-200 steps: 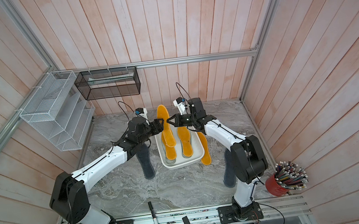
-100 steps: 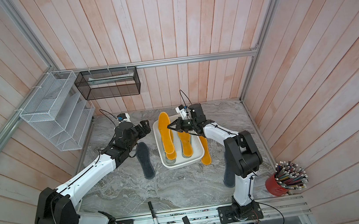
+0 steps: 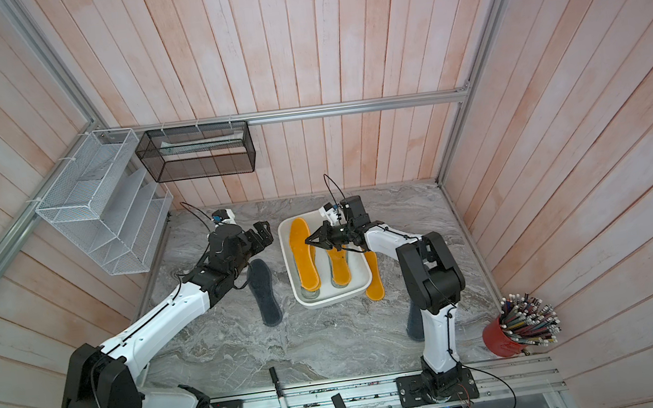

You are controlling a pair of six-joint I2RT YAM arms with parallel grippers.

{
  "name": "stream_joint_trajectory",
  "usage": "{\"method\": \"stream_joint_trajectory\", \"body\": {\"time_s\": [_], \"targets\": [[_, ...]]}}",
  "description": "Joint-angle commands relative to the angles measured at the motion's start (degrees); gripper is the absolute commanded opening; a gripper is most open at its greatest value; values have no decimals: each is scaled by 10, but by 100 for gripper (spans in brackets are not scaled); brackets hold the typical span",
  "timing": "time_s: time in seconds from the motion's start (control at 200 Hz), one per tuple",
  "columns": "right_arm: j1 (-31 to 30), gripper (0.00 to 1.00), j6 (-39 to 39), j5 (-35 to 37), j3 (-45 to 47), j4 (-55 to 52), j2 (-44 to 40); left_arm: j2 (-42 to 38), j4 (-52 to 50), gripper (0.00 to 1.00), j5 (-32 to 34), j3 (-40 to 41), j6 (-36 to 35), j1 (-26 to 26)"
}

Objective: Put the insoles into the storage box
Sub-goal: Place the insole in the storage box.

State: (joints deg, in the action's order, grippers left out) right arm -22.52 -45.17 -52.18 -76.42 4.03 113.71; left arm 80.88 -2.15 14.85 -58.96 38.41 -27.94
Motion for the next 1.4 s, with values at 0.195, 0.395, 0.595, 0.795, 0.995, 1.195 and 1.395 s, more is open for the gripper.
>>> {"method": "stream_joint_trajectory", "body": {"time_s": [0.195,0.395,0.595,0.795,0.995,1.195,1.395], "targets": [[-4,0,29,7,-45,-37,40,2,2,100,-4,4,3,6],[-4,0,44,16,-64,-57,63,5,3,100,-4,2,1,11],[-3,0,42,19,-67,-57,75,7,3,100,-4,2,3,14],[-3,0,55,26,-72,-68,88,9,4,100,-2,2,3,15],[-3,0,69,38,-85,-83,99,11,5,100,-3,1,2,17],[-3,0,77,48,-90,-90,107,12,7,100,-3,2,3,19],[-2,0,93,54,-105,-115,117,15,11,100,-2,3,4,20]]}}
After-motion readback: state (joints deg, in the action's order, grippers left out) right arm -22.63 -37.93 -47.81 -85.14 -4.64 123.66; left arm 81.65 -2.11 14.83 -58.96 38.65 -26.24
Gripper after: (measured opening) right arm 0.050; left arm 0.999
